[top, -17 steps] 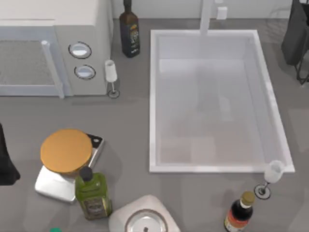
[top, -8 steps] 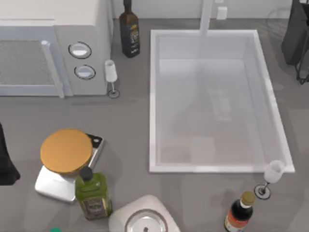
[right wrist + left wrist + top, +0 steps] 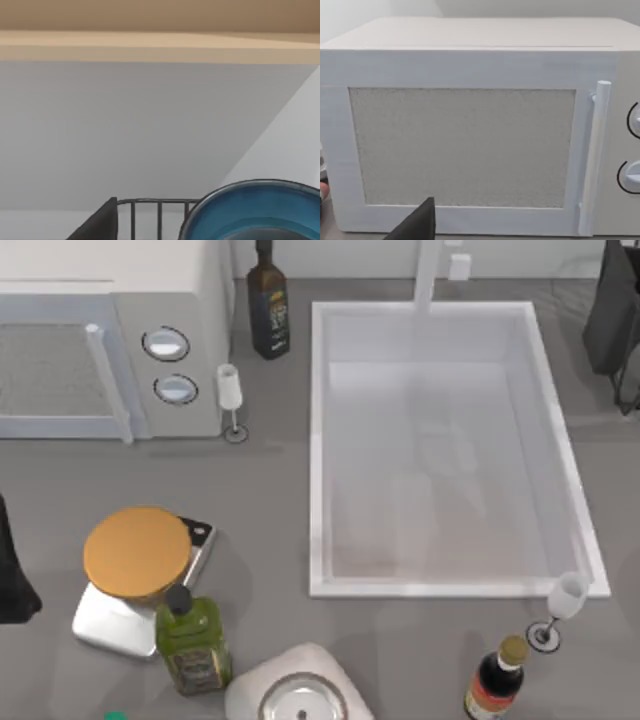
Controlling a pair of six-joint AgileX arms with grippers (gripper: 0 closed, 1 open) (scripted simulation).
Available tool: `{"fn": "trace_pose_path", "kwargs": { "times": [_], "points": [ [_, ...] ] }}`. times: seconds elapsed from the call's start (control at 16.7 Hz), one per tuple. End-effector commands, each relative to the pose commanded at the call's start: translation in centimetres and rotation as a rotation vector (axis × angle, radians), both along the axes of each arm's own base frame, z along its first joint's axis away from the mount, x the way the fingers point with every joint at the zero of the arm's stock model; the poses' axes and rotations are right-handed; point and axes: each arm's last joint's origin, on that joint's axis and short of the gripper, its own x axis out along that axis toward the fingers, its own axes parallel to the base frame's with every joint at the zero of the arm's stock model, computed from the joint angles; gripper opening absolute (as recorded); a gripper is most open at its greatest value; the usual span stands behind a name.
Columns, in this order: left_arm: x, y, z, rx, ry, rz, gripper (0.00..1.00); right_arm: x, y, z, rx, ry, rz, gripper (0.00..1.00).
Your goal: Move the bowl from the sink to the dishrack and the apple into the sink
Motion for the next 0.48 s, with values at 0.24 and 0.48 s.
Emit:
{"fn": "trace_pose_path", "kwargs": {
  "times": [0.24,0.48],
  "points": [
    [0.0,0.0,0.0,0.0,0.0,0.0,1.0,-7.0,2.8,1.3,-0.003,-0.013,-0.004,1.0],
    [0.0,0.0,0.0,0.0,0.0,0.0,1.0,-13.9,4.9,-0.6,0.0,-0.014,-0.012,1.0]
  ]
}}
